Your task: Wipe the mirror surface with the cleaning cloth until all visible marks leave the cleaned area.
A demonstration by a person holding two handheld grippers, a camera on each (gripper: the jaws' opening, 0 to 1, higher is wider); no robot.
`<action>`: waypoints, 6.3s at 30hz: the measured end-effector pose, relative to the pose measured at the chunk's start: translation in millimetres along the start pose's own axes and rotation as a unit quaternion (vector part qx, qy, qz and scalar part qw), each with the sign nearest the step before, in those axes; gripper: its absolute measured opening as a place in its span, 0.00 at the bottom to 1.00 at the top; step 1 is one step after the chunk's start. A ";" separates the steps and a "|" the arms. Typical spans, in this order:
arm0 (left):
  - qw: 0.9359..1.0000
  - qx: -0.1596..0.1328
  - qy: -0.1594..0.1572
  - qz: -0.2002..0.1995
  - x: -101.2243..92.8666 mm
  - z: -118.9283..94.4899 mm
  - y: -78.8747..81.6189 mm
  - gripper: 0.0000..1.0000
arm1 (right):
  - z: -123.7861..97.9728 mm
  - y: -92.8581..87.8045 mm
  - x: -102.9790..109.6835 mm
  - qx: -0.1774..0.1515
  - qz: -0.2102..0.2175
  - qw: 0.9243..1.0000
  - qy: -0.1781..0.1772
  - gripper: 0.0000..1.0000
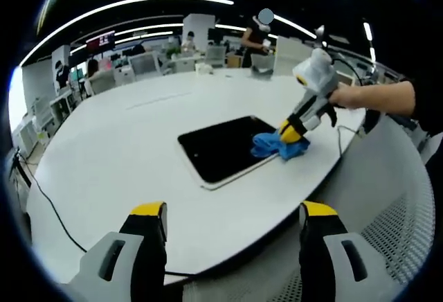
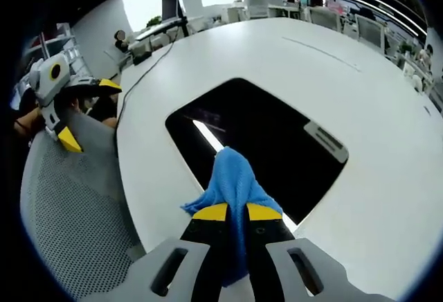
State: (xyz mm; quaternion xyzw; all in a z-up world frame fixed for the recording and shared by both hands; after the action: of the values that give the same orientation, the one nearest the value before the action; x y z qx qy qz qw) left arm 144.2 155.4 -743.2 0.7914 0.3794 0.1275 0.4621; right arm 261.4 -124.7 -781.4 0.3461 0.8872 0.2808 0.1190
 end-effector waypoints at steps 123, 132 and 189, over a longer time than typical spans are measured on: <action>0.999 0.010 0.024 -0.024 1.4 0.9 -6.4 0.86 | 20.1 20.9 -65.8 -0.074 0.152 0.982 -0.081 0.03; 0.999 0.013 0.026 -0.028 1.9 1.0 -6.8 0.86 | 19.3 23.2 -65.1 -0.074 0.151 0.982 -0.084 0.03; 0.999 0.025 0.023 -0.039 3.9 0.8 -9.6 0.84 | 26.2 43.1 -98.2 -0.087 0.160 0.974 -0.137 0.03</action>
State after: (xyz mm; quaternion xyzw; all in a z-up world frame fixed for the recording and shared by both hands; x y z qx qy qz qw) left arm 142.7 160.4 -752.2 0.7841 0.4234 0.1179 0.4383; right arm 367.5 -154.7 -776.0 0.5074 0.7676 0.3226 0.2222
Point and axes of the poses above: the point that each gripper's makers call its tool centre point, and the gripper's own axes: z roughly forward along the fingers, x roughly to its left, y roughly out of its top, the point moved 9 cm from there along -z, roughly backward along the fingers, and after that the axes turned 9 degrees about -y, right-handed, at the moved point
